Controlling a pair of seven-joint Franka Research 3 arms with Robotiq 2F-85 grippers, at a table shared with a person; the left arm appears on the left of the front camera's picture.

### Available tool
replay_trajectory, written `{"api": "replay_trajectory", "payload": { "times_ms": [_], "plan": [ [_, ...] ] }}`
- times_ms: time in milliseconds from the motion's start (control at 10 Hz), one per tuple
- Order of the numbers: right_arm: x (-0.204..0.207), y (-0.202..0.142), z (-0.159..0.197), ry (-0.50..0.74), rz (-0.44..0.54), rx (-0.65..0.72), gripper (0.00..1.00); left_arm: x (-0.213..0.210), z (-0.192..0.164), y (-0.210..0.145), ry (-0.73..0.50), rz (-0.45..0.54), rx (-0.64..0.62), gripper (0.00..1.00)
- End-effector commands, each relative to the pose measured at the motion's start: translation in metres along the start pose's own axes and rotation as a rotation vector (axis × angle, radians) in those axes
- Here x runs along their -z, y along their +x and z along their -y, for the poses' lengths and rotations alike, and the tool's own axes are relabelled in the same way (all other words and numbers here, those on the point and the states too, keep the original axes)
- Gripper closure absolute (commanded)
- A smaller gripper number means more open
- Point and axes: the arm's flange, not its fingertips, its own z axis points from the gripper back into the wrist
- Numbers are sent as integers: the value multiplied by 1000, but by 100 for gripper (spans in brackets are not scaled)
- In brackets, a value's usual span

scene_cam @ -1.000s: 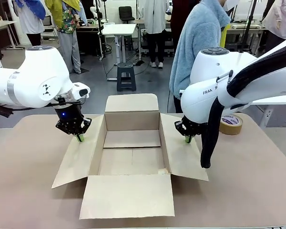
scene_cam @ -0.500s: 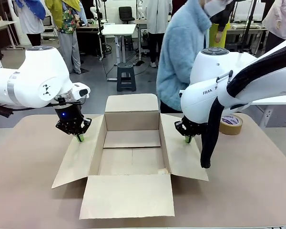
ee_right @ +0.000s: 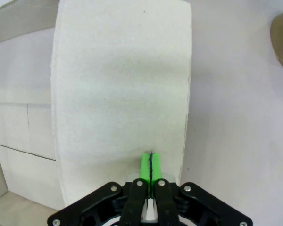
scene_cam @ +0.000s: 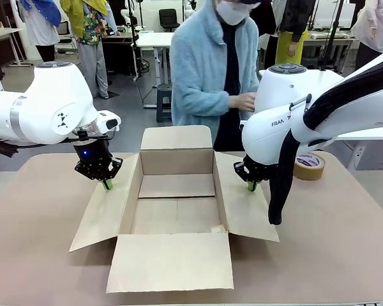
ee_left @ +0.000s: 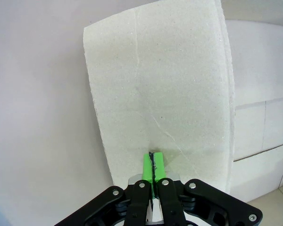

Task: Wrap the clocks to prevent damage.
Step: Once the human has placed the objects inside and stepped back, release both hands from the side flaps of the Package Box.

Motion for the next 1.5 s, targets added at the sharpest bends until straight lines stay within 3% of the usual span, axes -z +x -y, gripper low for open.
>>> {"api": "replay_trajectory", "payload": {
  "times_ms": [0,1400],
  "plan": [
    [-1,-1,-1,-9,-7,0,99,0,0,-1,8,-5,-9,99],
    [-1,-1,-1,-9,-7,0,99,0,0,-1,8,-5,-9,99]
  ]
}}
